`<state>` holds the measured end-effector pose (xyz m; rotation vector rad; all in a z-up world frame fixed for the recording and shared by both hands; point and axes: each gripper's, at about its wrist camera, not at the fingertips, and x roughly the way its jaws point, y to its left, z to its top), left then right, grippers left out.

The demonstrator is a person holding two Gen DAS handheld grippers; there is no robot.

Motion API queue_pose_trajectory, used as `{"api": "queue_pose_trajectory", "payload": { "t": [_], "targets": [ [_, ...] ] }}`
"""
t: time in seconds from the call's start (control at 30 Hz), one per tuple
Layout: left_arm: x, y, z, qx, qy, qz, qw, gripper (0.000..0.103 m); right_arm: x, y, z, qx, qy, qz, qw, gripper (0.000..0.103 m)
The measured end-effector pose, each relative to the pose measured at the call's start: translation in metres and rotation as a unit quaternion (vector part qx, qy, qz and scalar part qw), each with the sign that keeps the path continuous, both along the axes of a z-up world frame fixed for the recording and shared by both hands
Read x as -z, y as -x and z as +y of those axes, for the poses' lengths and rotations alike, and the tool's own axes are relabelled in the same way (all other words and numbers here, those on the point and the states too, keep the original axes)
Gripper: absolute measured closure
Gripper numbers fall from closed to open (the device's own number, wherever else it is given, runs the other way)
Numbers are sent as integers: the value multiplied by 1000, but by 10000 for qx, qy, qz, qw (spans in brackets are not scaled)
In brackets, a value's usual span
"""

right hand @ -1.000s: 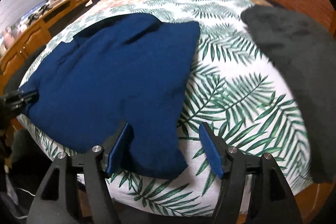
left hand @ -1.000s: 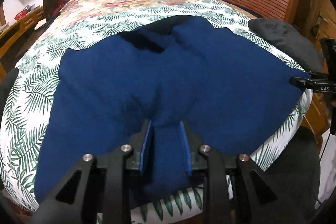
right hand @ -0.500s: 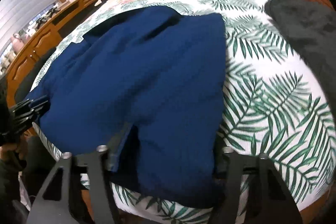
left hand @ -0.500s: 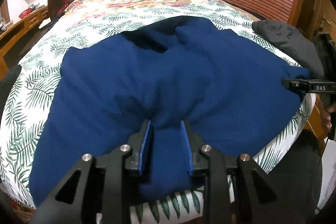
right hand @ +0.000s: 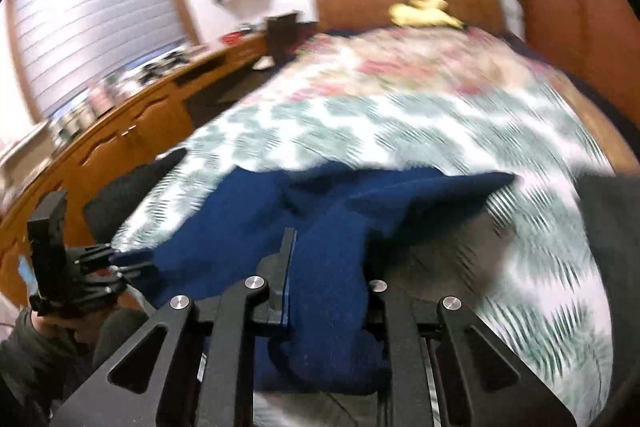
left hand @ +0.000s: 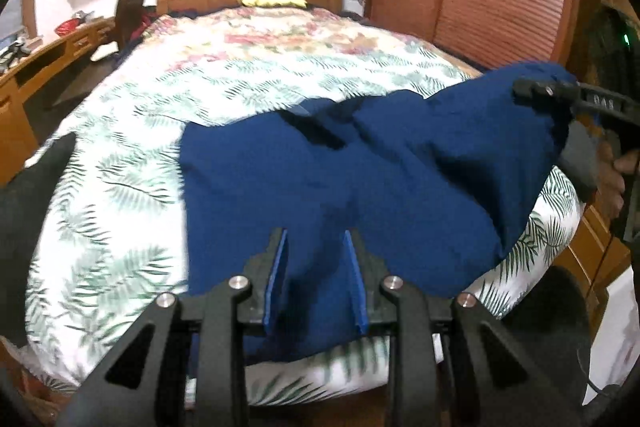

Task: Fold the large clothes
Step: 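Fold the grasped side panel over the jacket with the right gripper, then grasp the folded jacket's end with the right gripper while the left gripper holds the other end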

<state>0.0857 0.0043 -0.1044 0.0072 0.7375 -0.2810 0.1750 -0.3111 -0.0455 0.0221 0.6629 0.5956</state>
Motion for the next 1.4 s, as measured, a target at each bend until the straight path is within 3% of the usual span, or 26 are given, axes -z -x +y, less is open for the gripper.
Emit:
{"api": "queue_pose_trajectory", "payload": {
  "t": [0.17, 0.3, 0.4, 0.47, 0.53, 0.63, 0.77, 0.93, 1.03, 1.13, 1.4],
  "targets": [
    [-16, 16, 50, -413, -35, -183, 9990, 76, -18, -3, 119, -928, 126, -236, 9953, 87],
    [-18, 28, 91, -800, -29, -186, 9966, 76, 0, -3, 199, -1526, 256, 78, 9879, 87],
    [-15, 33, 108, -944, -16, -155, 9954, 76, 12, -1, 227, -1671, 433, 136, 9849, 78],
    [-13, 36, 113, -959, 1, -150, 9953, 76, 9, 1, 227, -1699, 340, 101, 9848, 62],
    [-13, 36, 114, -933, 32, -161, 9955, 76, 4, 1, 218, -1569, 316, -17, 9871, 59],
    [-14, 33, 109, -858, 112, -178, 9961, 76, 4, -3, 197, -1355, 381, -46, 9900, 59],
    [-19, 29, 95, -719, 189, -233, 9970, 76, 33, -15, 169, -1023, 1028, 101, 9894, 59],
    [-24, 27, 76, -575, 183, -248, 9979, 76, 79, -5, 161, -1325, 1430, 600, 9790, 58],
    [-22, 22, 67, -484, 202, -163, 9985, 76, 103, 1, 159, -1306, 1411, 723, 9787, 57],
    [-17, 19, 58, -426, 151, -98, 9989, 76, 114, 9, 160, -1212, 1401, 540, 9812, 57],
    [-4, 9, 39, -333, 21, 63, 9994, 76, 107, 10, 148, -1117, 1008, 472, 9875, 58]
  ]
}}
